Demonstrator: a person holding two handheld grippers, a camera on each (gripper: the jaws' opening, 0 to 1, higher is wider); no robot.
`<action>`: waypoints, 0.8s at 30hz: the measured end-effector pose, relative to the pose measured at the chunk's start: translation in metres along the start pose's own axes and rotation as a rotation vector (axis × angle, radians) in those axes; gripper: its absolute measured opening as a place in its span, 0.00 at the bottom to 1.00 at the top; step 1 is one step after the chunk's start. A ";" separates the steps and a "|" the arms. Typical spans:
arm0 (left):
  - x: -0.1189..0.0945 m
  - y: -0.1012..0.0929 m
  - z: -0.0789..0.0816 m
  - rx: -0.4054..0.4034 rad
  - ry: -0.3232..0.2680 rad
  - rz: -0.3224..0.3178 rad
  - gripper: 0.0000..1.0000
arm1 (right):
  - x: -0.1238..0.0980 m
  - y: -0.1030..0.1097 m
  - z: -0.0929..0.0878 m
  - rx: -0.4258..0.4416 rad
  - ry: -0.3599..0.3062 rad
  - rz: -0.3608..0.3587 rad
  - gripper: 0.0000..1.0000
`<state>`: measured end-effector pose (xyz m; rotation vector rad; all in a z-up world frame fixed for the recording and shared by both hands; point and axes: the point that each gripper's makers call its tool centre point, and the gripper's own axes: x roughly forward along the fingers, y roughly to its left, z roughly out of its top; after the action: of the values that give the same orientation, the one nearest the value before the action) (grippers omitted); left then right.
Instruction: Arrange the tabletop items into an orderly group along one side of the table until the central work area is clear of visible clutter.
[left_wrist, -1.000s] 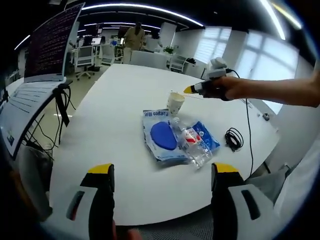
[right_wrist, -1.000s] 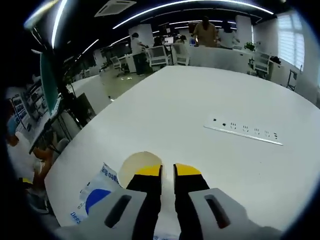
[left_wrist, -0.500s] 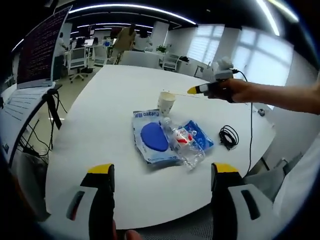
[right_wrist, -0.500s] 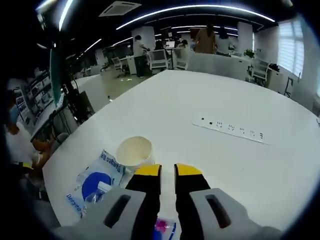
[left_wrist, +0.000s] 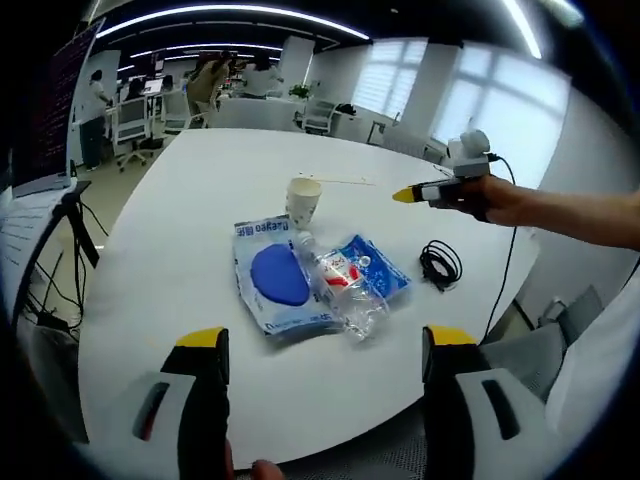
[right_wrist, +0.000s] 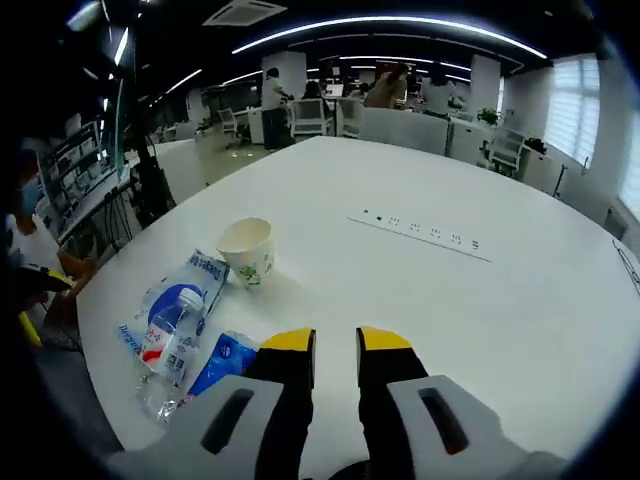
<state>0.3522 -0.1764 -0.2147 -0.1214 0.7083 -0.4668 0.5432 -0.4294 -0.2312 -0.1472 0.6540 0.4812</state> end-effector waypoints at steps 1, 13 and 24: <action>0.002 -0.002 0.000 0.004 0.004 -0.005 0.81 | -0.005 -0.003 -0.004 0.003 0.001 -0.006 0.14; 0.020 -0.015 0.007 0.044 0.034 -0.051 0.81 | -0.042 -0.021 -0.042 0.016 -0.005 -0.027 0.18; 0.033 -0.022 0.007 0.065 0.055 -0.067 0.80 | -0.064 -0.012 -0.070 0.047 -0.003 -0.015 0.20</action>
<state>0.3706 -0.2113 -0.2230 -0.0718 0.7436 -0.5585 0.4664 -0.4836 -0.2470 -0.1073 0.6606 0.4512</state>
